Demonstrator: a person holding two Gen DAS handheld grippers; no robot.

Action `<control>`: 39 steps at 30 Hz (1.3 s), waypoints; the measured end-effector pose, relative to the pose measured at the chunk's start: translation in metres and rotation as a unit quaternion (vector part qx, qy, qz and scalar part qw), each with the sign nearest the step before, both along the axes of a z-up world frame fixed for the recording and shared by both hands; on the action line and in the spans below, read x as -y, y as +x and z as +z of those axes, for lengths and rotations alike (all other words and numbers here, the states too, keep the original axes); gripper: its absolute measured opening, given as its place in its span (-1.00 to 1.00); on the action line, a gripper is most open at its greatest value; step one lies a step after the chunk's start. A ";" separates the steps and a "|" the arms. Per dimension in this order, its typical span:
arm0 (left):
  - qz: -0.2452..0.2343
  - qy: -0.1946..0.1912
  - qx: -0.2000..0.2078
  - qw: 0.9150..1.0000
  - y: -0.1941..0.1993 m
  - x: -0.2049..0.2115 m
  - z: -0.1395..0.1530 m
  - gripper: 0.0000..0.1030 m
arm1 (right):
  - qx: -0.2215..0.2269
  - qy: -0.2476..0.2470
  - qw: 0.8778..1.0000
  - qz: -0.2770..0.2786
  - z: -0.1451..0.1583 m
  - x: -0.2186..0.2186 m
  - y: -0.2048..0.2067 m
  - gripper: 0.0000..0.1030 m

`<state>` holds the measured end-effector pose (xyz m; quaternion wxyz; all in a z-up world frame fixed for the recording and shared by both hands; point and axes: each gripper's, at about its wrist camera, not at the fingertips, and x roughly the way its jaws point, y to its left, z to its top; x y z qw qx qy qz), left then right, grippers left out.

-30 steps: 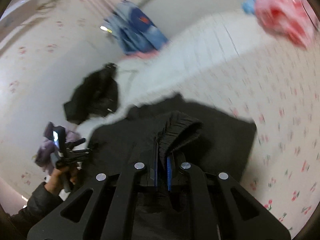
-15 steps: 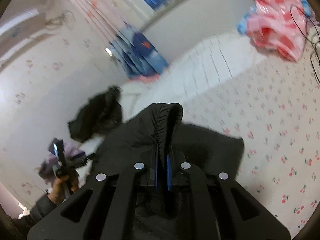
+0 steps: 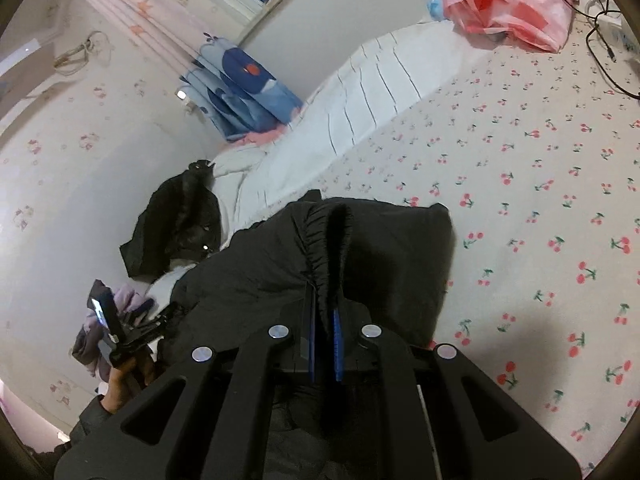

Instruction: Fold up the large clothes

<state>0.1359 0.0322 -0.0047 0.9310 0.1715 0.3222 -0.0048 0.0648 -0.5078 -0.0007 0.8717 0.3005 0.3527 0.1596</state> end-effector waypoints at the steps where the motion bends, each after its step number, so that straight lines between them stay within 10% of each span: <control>1: -0.002 -0.001 -0.009 1.000 0.002 0.001 -0.004 0.87 | -0.009 -0.004 1.000 0.000 -0.004 -0.001 0.001 -0.87; 13: 0.001 0.004 -0.058 0.998 0.015 0.006 -0.037 0.87 | -0.085 0.015 0.996 0.004 -0.053 -0.001 0.009 -0.72; 19: -0.007 -0.002 0.001 1.000 -0.007 0.006 0.001 0.87 | -0.025 -0.050 0.994 -0.093 0.010 0.020 -0.026 -0.16; 24: -0.021 -0.004 0.069 0.997 -0.014 0.019 0.032 0.87 | 0.068 -0.097 0.991 -0.069 0.070 -0.037 0.005 0.09; 30: -0.031 -0.019 0.035 0.999 0.009 0.031 0.015 0.87 | 0.000 -0.180 0.983 -0.030 0.001 -0.110 0.087 0.06; 33: -0.030 -0.040 -0.063 0.997 0.035 0.024 -0.025 0.87 | -0.041 -0.103 0.992 -0.064 -0.042 -0.077 0.090 -0.16; 36: -0.015 -0.049 -0.077 0.996 0.039 0.017 -0.030 0.87 | -0.055 -0.080 0.993 -0.067 -0.028 -0.067 0.087 -0.24; 39: -0.013 -0.069 -0.026 0.997 0.017 0.008 -0.007 0.87 | 0.024 -0.103 0.992 -0.071 0.015 -0.072 0.053 -0.15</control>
